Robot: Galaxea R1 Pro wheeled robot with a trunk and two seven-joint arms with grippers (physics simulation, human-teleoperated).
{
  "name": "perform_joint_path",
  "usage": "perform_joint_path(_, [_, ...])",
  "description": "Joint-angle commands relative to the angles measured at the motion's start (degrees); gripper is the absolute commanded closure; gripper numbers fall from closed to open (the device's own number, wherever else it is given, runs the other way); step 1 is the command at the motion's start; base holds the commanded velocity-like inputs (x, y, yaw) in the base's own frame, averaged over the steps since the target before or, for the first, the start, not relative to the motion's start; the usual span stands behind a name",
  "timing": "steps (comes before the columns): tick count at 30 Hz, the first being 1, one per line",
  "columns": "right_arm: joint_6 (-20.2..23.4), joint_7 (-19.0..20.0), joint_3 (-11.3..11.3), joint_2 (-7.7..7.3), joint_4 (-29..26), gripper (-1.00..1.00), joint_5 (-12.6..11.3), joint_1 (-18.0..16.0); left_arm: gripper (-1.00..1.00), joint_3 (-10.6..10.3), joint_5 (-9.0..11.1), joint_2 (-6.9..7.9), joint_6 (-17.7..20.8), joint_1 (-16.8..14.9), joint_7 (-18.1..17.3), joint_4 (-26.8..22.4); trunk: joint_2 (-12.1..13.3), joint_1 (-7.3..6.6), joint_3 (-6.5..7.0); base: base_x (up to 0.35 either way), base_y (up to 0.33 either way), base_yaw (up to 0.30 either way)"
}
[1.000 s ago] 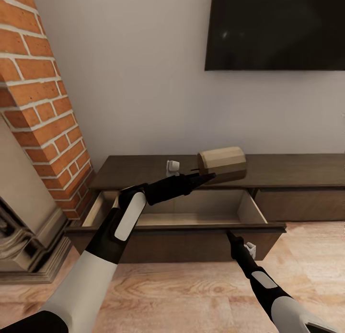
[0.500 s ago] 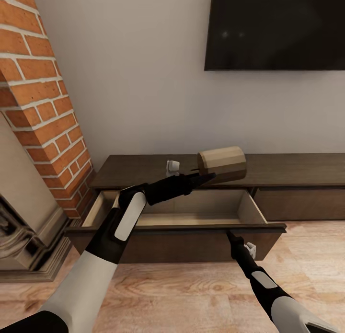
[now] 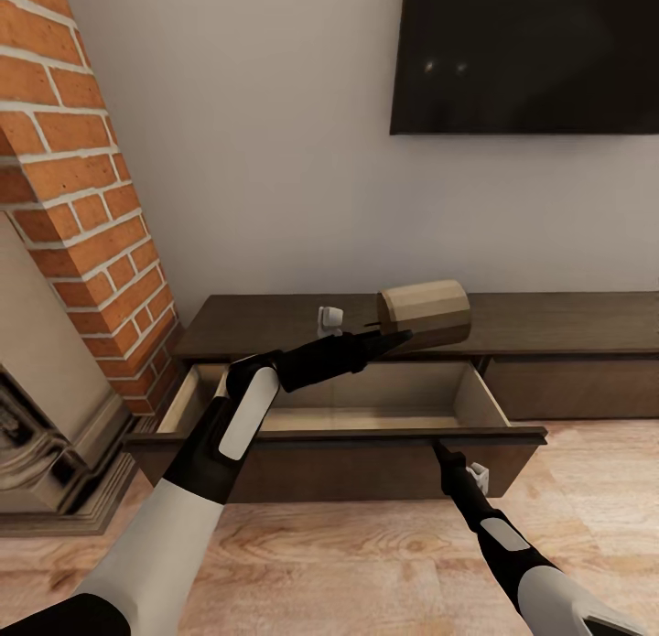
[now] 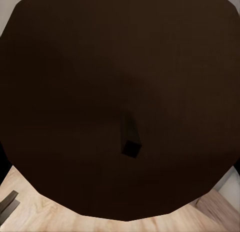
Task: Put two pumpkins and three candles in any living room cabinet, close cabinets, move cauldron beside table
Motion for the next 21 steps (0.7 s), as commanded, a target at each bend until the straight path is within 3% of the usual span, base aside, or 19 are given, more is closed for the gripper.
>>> perform_joint_path(1, [0.4,0.1,0.4,0.00,0.7,1.00,0.0,0.0,1.00,0.0,0.4,0.00,0.4,0.0,0.0,0.0,0.0,0.00,-0.06,0.000,0.000,0.000])
perform_joint_path(10, [0.4,0.2,0.4,0.05,0.7,1.00,0.0,0.0,1.00,0.0,0.4,-0.01,0.4,0.0,0.0,0.0,0.0,0.00,-0.06,0.000,0.000,0.000])
perform_joint_path(11, [0.4,0.2,0.4,0.06,0.7,-1.00,0.0,0.0,1.00,0.0,0.4,-0.03,0.4,0.0,0.1,0.0,0.0,0.00,-0.06,0.000,0.000,0.000])
perform_joint_path(21, [0.4,0.3,0.5,0.00,0.7,-1.00,0.0,0.0,1.00,0.0,0.4,-0.04,0.4,0.0,0.3,0.0,0.0,0.00,-0.06,0.000,0.000,0.000])
